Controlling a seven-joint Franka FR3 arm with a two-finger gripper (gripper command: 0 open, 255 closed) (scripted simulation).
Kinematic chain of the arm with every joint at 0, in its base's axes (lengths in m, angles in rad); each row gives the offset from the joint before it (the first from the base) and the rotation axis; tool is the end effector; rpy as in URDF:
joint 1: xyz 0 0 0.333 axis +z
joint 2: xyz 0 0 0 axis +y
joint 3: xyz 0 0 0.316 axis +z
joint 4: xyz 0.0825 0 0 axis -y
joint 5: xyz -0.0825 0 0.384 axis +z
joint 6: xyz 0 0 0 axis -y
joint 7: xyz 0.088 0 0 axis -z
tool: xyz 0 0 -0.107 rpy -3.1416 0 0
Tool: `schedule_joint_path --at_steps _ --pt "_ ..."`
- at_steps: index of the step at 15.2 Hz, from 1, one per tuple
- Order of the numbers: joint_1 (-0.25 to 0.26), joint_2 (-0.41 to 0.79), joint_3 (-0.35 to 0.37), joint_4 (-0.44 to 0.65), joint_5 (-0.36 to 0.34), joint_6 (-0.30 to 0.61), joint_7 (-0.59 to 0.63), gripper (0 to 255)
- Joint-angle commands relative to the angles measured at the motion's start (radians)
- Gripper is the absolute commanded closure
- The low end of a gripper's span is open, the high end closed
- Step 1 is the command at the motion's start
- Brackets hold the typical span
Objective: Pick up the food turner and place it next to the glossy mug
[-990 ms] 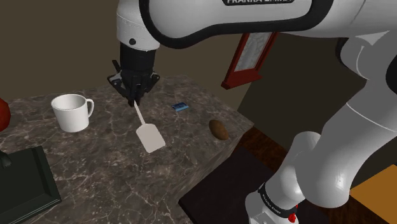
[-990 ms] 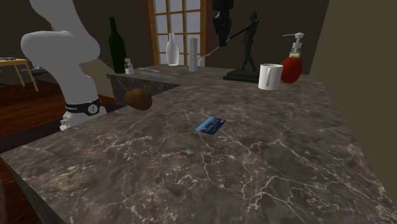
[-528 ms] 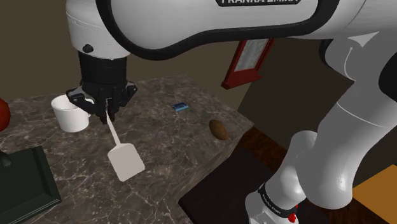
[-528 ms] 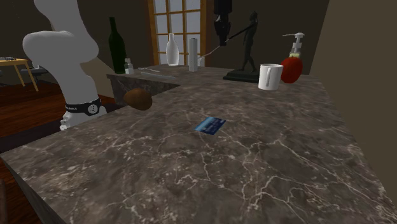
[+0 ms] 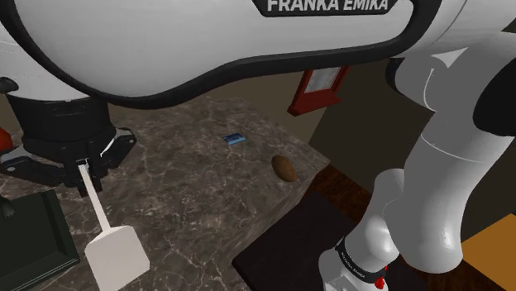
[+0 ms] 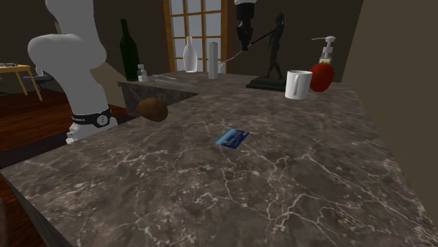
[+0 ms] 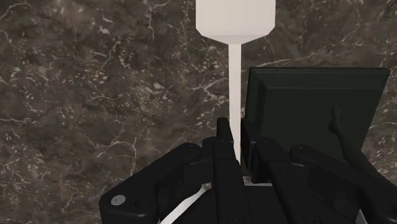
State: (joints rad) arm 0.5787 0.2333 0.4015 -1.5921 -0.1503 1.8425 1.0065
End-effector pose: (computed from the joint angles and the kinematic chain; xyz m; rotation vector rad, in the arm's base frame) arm 0.3805 0.5062 0.5095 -3.1395 -0.0001 -0.1038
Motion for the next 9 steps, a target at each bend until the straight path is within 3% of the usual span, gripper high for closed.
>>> schedule_joint_path --at_steps 1,9 --pt "0.005 0.008 0.001 -0.010 -0.005 0.017 0.010 255" --pt "0.003 0.022 -0.003 -0.099 -0.015 0.118 0.021 255"
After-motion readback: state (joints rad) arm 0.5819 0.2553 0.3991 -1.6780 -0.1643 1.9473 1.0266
